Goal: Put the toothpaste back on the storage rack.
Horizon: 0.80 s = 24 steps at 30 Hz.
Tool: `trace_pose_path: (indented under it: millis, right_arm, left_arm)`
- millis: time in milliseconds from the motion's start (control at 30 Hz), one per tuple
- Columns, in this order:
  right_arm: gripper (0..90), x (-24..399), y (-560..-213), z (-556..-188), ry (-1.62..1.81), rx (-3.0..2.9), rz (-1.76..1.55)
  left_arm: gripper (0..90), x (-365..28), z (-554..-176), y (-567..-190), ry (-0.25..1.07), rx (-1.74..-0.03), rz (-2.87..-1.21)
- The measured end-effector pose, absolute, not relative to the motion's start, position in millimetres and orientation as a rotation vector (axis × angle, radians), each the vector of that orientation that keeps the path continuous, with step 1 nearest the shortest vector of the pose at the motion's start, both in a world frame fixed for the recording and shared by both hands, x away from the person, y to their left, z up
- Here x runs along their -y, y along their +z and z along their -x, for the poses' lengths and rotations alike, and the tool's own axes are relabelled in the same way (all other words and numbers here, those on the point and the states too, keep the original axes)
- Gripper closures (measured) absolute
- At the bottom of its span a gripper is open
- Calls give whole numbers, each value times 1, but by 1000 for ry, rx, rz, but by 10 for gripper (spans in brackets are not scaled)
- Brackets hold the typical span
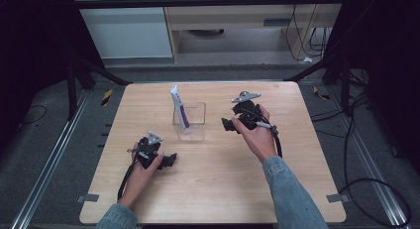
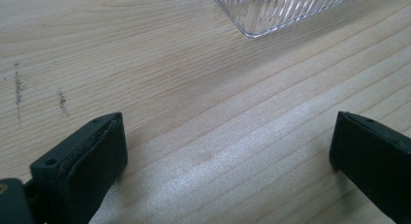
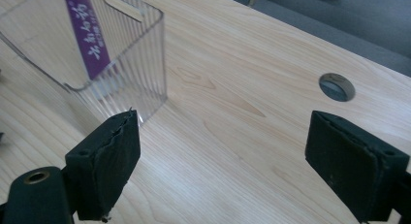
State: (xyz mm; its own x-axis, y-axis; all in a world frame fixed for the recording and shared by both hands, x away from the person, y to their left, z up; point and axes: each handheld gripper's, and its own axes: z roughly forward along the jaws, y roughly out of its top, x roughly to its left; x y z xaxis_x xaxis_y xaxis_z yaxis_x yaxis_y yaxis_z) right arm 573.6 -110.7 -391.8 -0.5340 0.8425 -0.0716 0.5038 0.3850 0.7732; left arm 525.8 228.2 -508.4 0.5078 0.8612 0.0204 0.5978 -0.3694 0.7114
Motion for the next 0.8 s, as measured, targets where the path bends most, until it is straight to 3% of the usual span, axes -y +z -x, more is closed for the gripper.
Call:
trace_pose_path:
  millis: [800]
  right_arm:
    - [96,169,-418,-558,933,-2154,-1263]
  left_arm:
    - [0,-228,-526,-508,521,-1189,-2099]
